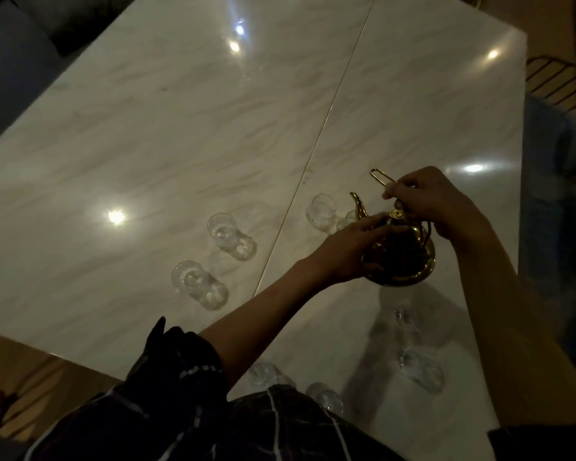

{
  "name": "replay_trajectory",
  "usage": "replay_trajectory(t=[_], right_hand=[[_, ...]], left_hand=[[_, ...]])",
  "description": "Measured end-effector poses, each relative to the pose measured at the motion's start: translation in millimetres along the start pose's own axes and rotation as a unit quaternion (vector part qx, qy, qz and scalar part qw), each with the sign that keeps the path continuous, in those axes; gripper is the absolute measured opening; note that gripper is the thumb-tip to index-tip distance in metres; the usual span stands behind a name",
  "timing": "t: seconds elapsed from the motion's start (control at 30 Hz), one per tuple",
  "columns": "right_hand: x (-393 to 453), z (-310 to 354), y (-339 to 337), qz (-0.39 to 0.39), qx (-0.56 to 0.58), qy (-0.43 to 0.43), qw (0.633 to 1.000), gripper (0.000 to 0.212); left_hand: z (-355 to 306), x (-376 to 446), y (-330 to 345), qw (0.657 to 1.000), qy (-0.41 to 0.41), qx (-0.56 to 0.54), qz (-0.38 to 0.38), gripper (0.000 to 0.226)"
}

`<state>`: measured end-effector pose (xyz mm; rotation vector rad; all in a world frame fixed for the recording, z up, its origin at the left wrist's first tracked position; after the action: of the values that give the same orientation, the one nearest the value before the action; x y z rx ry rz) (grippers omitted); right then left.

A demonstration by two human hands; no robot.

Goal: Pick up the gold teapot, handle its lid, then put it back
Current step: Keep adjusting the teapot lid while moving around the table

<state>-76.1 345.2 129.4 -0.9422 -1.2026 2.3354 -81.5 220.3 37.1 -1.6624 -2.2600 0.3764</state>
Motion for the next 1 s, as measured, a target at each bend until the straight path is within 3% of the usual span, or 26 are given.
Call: replay_trajectory(t=[0.2,0.5,1.0], right_hand=[[-12.3,-9.5,14.8,0.002,0.046,-0.004,0.999,0.022],[-41.4,-2.4,39.9,0.027,0.027,-0.064,0.997,0.022],[-66.6,73.1,113.1,0.066,-0.003,-0.162,0.984,0.021]], left_hand=[[2.8,-11.4,7.8,0.999,-0.015,0.037,-0.002,0.082],[-3.8,-57.9,16.8,0.995,-0.049,0.076,-0.029,0.084],[23.9,-158.7,-10.9,0.988,-0.060,0.091,-0.106,0.083]])
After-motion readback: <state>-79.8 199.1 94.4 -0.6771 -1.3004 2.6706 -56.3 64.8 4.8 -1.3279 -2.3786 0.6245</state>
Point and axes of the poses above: each hand's wrist, its own x-axis towards the middle knuckle, its own y-axis out of the palm, z = x × y, the point moved 6 cm from there along x, towards the middle knuckle, and after that the axes turned 12 degrees about -x, right-handed, at the moved point
